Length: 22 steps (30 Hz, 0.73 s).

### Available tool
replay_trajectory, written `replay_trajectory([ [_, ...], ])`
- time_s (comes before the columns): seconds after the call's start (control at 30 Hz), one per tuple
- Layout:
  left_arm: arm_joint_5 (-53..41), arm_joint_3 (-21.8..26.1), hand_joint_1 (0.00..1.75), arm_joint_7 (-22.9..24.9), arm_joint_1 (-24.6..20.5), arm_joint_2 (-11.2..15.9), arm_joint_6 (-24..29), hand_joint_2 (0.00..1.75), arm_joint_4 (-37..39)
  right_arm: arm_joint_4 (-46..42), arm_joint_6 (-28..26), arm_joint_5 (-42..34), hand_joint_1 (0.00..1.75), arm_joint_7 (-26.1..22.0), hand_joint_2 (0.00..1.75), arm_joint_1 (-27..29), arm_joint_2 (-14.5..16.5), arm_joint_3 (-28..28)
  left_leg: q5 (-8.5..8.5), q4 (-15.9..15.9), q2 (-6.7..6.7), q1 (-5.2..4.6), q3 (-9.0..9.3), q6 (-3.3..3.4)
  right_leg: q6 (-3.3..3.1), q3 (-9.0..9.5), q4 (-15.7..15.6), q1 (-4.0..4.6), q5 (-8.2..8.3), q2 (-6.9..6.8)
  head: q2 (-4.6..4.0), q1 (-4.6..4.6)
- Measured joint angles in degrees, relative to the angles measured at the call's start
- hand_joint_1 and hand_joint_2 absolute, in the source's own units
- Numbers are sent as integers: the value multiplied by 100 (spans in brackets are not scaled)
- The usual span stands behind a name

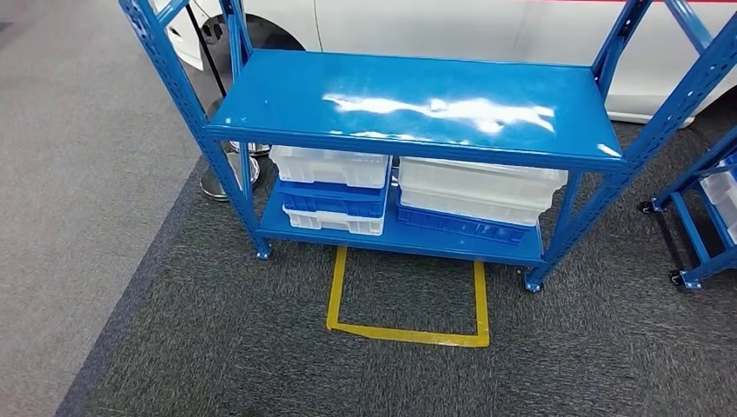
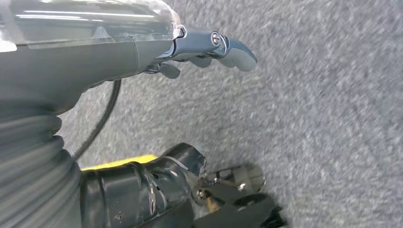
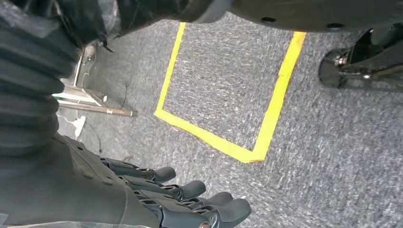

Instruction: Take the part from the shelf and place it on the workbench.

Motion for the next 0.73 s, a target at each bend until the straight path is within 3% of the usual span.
replay_trajectory([
  [0.03,125,-90,0,36,46,19,-33,0,0,-20,27,-104,0,4,44,1,-21,103,-191,408,-1,0,-190,-2,-18,-8,1,14,1,-1,0,-1],
  [0.07,243,-175,0,68,97,37,-64,0,0,-47,53,-206,0,8,44,0,-42,204,-307,743,-3,-1,-350,1,-26,-12,3,31,1,0,0,0],
  [0.1,359,-260,0,101,153,52,-96,0,1,-81,76,-304,0,15,87,-2,-61,301,-310,899,-4,-3,-427,13,-30,-12,4,45,1,2,0,0],
  [0.13,472,-344,0,133,213,66,-127,0,2,-125,100,-399,0,24,131,-9,-81,396,-198,827,-5,-7,-397,33,-31,-6,5,58,0,7,0,0],
  [0.17,587,-429,0,164,274,82,-155,0,4,-176,123,-495,0,33,175,-19,-98,492,-2,541,-6,-14,-264,63,-31,6,5,68,-1,11,0,1],
  [0.23,824,-605,0,226,383,127,-218,0,9,-283,175,-695,0,49,175,-39,-126,692,372,-261,-6,-43,107,139,-22,23,14,89,-9,18,0,1],
  [0.3,1073,-798,0,289,462,165,-278,0,11,-380,228,-906,0,57,175,-54,-166,906,499,-709,-5,-67,296,158,-1,15,24,108,-26,16,0,2],
  [0.4,1451,-1099,0,388,564,225,-372,0,10,-474,307,-1224,0,72,175,-47,-252,1229,501,-775,-8,-89,325,130,23,12,26,104,-42,10,0,2],
  [0.47,1698,-1304,0,455,606,280,-437,0,9,-508,358,-1435,0,85,175,-17,-304,1448,501,-771,-7,-105,325,151,57,21,18,88,-27,9,0,2],
  [0.6,2201,-1714,0,583,639,366,-568,0,-3,-567,458,-1856,0,115,0,94,-404,1871,500,-766,-6,-111,324,176,81,41,-4,82,-12,12,0,2],
  [0.73,2635,-2064,0,701,681,433,-679,0,-51,-610,549,-2227,0,144,0,188,-488,2237,496,-763,-3,-113,324,191,88,44,-15,81,-8,16,0,1],
])
